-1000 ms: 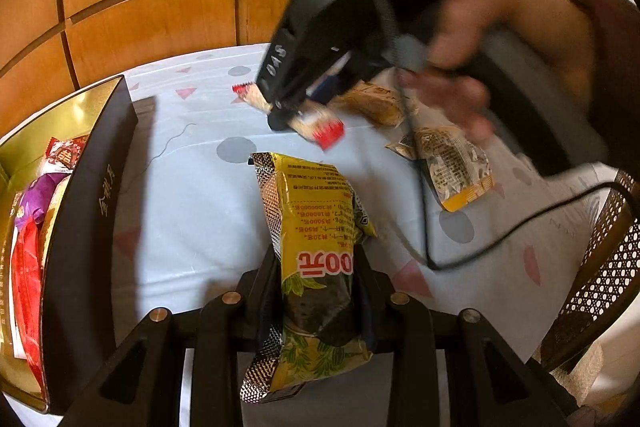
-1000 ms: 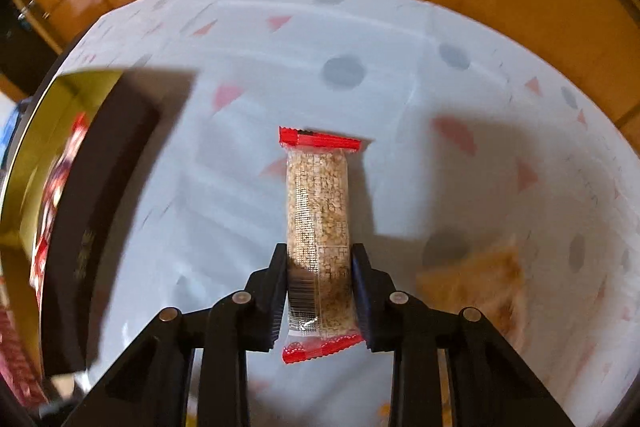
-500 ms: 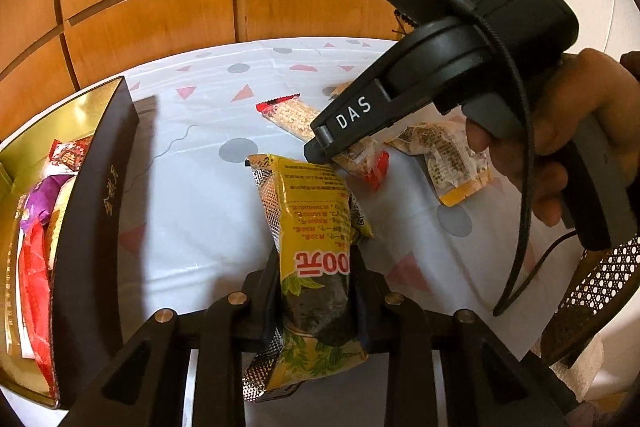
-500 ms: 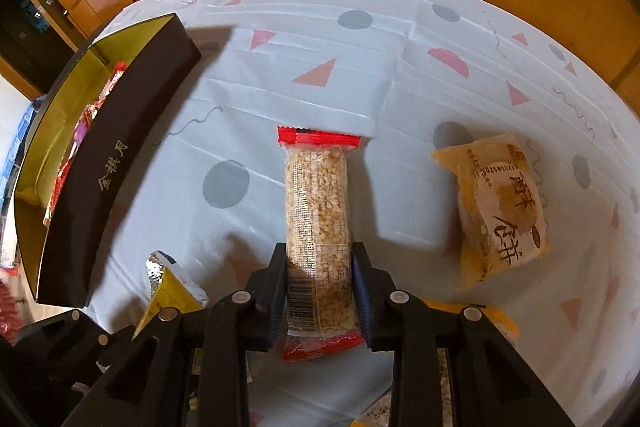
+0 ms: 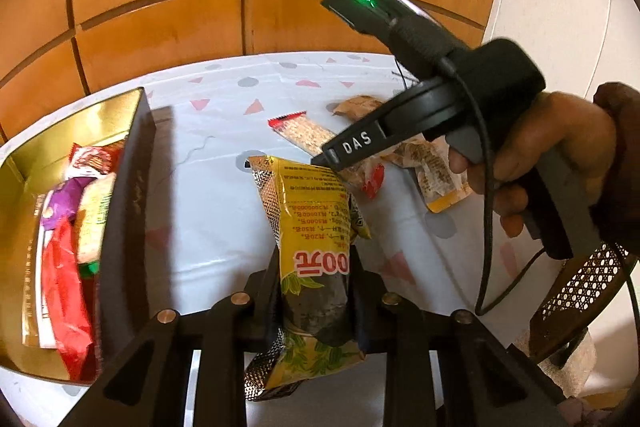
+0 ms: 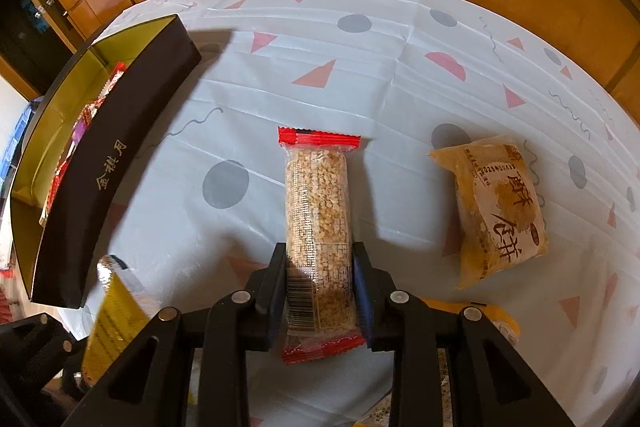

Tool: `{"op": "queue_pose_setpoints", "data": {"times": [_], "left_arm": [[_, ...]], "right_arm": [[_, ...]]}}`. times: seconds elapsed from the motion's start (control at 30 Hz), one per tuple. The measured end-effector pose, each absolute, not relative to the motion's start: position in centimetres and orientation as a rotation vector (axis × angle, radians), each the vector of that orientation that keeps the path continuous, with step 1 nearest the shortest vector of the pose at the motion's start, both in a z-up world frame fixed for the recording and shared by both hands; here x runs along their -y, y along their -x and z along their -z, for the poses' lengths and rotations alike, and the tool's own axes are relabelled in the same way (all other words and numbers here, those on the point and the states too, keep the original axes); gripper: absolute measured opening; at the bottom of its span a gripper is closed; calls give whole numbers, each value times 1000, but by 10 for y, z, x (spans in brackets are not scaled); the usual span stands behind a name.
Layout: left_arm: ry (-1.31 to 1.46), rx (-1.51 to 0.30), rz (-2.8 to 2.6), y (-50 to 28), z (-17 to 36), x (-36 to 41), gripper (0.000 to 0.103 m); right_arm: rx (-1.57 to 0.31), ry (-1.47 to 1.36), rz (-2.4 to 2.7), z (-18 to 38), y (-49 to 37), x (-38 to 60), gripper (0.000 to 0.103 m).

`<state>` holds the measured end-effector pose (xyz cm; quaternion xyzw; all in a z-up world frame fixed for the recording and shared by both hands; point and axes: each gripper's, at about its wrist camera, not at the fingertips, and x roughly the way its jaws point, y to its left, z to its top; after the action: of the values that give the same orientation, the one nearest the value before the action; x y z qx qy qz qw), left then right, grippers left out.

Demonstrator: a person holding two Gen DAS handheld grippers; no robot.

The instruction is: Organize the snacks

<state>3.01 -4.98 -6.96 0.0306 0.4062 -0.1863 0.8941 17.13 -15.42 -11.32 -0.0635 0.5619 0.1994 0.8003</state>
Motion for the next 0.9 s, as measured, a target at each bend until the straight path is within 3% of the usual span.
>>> {"op": "queue_pose_setpoints", "data": {"times": [0.47,0.9], "left_arm": [[50,-738,328,-27,12,13,27],[198,-718,90,-37,-19,-83,27]], "right_arm": [[-1197,129,-436,109,-170,159,31],[-1182,144,-426,109,-168,153,31]]}}
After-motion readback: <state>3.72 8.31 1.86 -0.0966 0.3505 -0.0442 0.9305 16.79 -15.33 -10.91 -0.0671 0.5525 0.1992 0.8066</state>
